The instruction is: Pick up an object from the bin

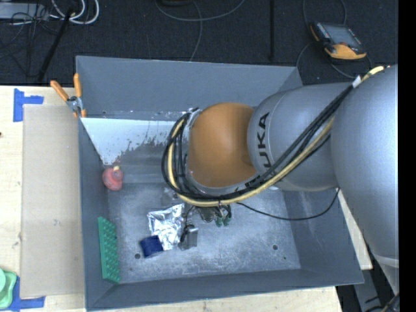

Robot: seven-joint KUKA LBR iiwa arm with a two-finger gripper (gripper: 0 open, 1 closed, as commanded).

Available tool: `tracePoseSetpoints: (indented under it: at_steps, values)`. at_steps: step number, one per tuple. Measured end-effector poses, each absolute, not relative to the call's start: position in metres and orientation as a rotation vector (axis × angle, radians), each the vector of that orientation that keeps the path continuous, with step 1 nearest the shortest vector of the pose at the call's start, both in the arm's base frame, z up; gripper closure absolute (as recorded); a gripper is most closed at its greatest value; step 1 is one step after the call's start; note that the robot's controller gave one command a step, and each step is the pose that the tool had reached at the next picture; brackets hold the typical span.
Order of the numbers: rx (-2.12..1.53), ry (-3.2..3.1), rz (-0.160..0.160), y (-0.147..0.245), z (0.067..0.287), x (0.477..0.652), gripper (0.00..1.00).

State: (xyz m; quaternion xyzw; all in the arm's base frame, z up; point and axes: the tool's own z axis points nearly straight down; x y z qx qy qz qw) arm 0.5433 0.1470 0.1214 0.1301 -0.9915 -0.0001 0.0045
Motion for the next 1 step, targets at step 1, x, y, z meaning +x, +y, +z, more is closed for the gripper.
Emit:
tracePoseSetpoints:
  at_steps: [1]
  values:
    - [0.743,-3.049,-0.001,0.1600,0.0685,0.5617,0.00]
